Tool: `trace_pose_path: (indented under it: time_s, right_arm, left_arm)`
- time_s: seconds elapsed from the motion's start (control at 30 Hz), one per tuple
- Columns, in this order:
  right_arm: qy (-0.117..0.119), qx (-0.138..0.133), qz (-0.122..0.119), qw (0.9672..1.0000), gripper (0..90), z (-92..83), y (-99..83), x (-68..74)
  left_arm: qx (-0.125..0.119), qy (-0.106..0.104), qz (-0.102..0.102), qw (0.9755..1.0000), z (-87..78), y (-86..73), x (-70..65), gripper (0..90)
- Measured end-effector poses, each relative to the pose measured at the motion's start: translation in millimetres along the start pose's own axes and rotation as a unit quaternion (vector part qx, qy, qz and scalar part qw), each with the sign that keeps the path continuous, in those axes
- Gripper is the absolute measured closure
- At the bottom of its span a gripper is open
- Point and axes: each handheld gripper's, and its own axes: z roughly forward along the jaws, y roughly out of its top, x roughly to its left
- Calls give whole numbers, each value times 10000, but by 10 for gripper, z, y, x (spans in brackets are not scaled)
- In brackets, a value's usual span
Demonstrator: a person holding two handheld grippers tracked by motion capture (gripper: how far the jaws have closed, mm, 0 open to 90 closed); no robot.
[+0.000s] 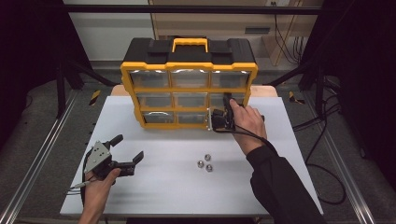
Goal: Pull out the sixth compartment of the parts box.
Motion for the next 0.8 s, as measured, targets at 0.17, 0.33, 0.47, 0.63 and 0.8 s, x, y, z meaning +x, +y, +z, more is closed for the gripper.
trace_pose_path:
  time_s: [0.17,0.33,0.47,0.63,0.8]
  right_arm:
    - [-40,30,-45,10000,758,1,6,13]
    - [-68,26,-67,10000,762,2,6,20]
    - [-85,40,-87,9999,765,2,10,26]
    - [-80,37,-145,9999,770,-2,12,25]
    - [-76,55,-151,9998,773,-6,12,29]
  left_arm:
    - [1,-6,1,10000,1,0,-1,13]
    - [-2,-4,-1,10000,-2,1,1,13]
    - [-2,-12,0,10000,-3,2,1,14]
    - [2,-12,3,10000,-4,1,3,14]
    - [2,-18,3,10000,-3,2,2,14]
